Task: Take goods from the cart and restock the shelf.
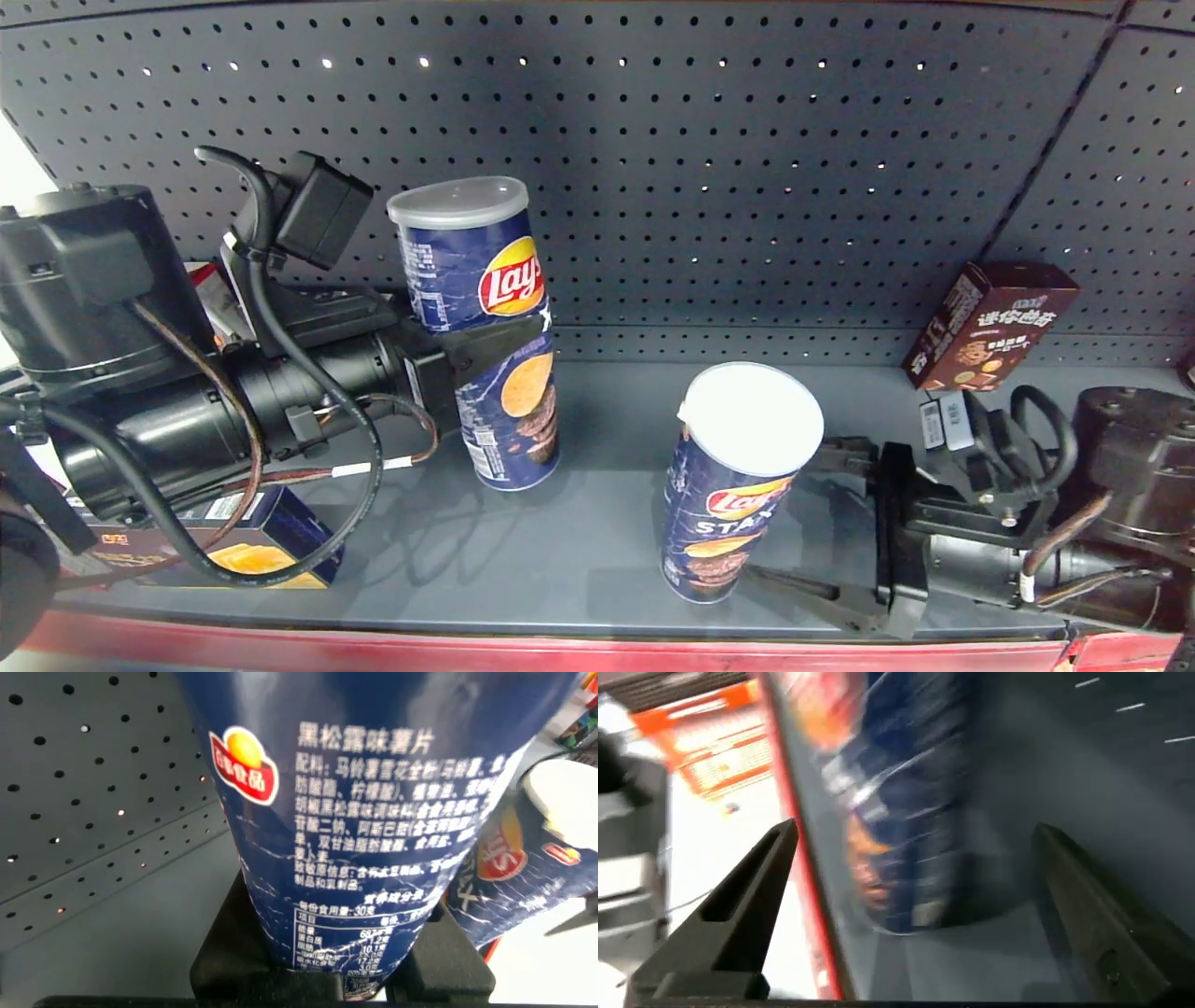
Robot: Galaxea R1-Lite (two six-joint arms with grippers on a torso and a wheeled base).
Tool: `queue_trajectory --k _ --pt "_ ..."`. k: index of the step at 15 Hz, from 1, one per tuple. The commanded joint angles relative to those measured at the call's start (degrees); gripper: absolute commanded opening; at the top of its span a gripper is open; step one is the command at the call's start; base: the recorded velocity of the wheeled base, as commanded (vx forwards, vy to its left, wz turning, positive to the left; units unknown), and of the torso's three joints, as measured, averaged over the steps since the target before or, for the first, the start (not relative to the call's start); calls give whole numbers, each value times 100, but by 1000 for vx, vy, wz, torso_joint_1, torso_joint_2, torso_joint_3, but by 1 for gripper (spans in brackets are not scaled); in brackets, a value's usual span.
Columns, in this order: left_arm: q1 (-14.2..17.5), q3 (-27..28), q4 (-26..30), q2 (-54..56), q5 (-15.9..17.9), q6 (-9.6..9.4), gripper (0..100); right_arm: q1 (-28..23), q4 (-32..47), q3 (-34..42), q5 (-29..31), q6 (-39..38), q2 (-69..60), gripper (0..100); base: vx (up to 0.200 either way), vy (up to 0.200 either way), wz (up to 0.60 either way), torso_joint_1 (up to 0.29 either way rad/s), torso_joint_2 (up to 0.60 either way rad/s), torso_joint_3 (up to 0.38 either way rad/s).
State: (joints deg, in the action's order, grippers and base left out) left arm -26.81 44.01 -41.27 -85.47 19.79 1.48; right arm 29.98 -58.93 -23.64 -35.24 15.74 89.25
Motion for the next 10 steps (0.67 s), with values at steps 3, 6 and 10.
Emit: queue_trajectory --k 3,6,10 --pt "0 -6 -4 65 -1 2 0 -212 734 -1 457 -150 -1533 100 0 0 0 0 0 0" --pt "-9 -6 -4 109 -1 2 0 -203 1938 -88 1503 -273 -3036 100 0 0 0 0 0 0" --pt "-26 29 4 144 -1 2 0 -212 3590 553 3551 -431 -5189 100 0 0 0 0 0 0"
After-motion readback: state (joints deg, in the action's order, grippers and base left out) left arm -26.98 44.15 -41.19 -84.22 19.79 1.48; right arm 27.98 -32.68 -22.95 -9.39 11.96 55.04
